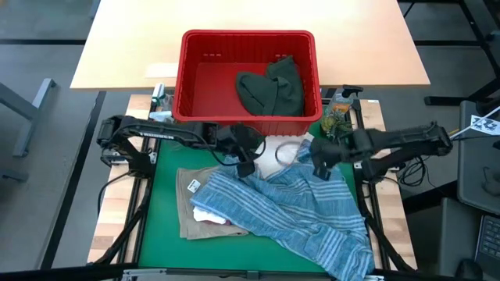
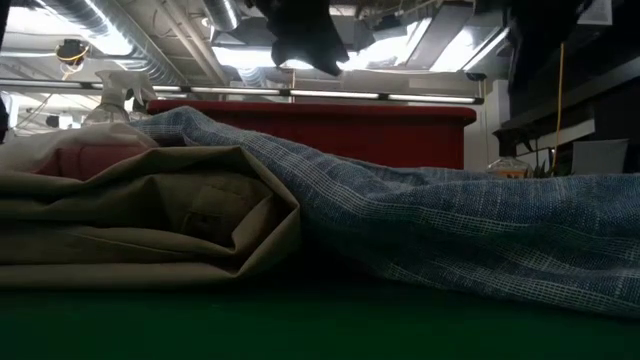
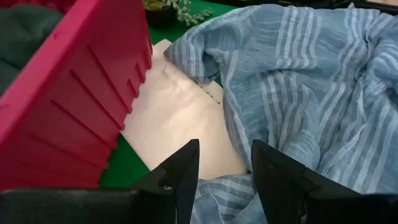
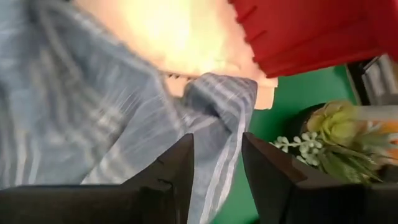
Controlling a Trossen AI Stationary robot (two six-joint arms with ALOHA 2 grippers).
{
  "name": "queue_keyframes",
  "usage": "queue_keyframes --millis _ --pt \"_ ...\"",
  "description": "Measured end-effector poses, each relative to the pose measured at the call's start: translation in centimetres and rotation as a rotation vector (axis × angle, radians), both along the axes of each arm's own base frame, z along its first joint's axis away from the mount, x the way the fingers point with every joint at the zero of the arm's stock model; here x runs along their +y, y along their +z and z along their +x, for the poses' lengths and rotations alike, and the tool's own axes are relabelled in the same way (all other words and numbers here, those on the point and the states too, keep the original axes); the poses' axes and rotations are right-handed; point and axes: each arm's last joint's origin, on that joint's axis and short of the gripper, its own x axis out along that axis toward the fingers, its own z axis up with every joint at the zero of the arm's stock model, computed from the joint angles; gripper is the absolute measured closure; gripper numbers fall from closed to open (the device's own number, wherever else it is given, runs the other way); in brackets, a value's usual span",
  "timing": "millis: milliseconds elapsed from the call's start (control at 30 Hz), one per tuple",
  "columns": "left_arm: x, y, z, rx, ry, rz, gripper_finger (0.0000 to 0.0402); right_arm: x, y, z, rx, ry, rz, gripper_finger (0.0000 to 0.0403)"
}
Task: Fold Laundry from Bin
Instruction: Fold the blue polo shirt
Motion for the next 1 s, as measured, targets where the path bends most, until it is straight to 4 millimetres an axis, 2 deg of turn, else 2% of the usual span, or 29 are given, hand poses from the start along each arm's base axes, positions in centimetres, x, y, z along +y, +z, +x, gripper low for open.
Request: queue_keyframes --millis 233,367,567,733,867,1000 --pt "0.0 0.1 -0.2 0.021 -0.02 0.032 0.026 -4.8 -4.3 -0.3 -0.007 -0.219 0.059 0.0267" --pt "0.0 0.0 -0.3 0.028 -0.025 0.038 0.026 -6.3 -6.6 -0.4 -0.013 -0.285 0.078 0.0267" --pt "0.0 0.0 -0.3 0.035 -0.031 0.044 0.026 -7.7 -9.4 -0.6 -0.045 -0.278 0.133 0.0267" --pt "0.0 0.0 -0.3 0.035 -0.031 0.044 0.026 -8.5 -10.7 -0.9 -0.065 -0.314 0.09 0.0267" --pt "0.0 0.0 -0.3 0.035 -0.031 0.044 0.026 -8.6 -10.9 -1.0 -0.045 -0.31 0.024 0.0267" --pt "0.0 0.0 -0.3 0.034 -0.03 0.043 0.026 -8.5 -10.9 -1.0 -0.046 -0.304 0.032 0.0267"
